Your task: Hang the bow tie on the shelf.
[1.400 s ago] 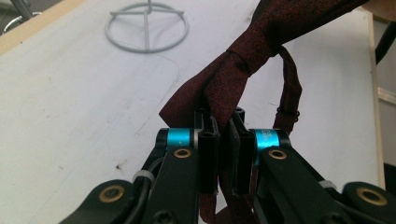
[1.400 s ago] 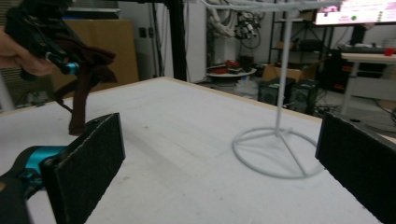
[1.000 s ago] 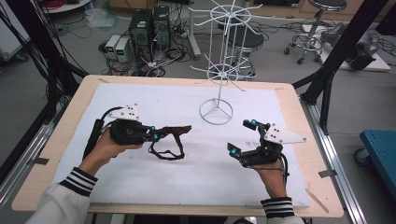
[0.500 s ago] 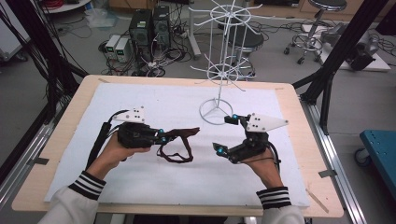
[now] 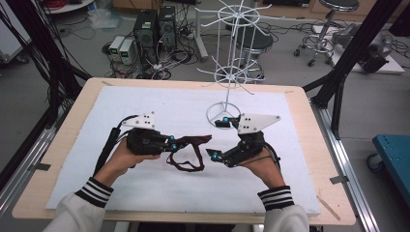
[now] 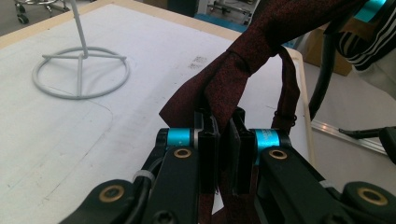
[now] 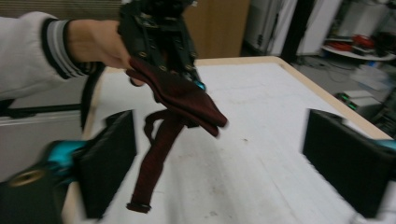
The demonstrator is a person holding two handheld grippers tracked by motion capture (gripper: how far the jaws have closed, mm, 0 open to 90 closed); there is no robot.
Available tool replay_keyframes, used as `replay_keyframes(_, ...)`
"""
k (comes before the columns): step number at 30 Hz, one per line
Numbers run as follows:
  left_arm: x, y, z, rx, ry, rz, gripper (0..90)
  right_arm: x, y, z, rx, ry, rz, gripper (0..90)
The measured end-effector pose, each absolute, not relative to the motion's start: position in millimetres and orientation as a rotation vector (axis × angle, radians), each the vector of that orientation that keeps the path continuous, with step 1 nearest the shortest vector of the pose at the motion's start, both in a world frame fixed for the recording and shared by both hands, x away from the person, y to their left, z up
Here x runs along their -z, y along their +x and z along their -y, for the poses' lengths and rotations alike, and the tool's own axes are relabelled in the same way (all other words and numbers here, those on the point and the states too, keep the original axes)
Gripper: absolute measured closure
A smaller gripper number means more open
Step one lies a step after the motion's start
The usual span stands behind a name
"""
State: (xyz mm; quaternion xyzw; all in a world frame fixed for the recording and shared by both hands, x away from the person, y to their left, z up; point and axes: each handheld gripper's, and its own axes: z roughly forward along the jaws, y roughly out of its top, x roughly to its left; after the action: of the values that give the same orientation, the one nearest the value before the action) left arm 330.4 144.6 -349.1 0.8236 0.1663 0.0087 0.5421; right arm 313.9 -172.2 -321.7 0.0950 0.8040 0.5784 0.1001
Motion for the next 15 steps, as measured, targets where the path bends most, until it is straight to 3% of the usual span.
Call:
replay_keyframes(12,350,332,-145,-0.02,1.972,-0.403,84.2,320,315,161,-1.688,0.193,-2.428,28.4)
replay_keyframes(15,351,332,-144,-0.019,1.979,-0.4,84.2,320,315,160,-1.689,0.169,-2.436,35.2)
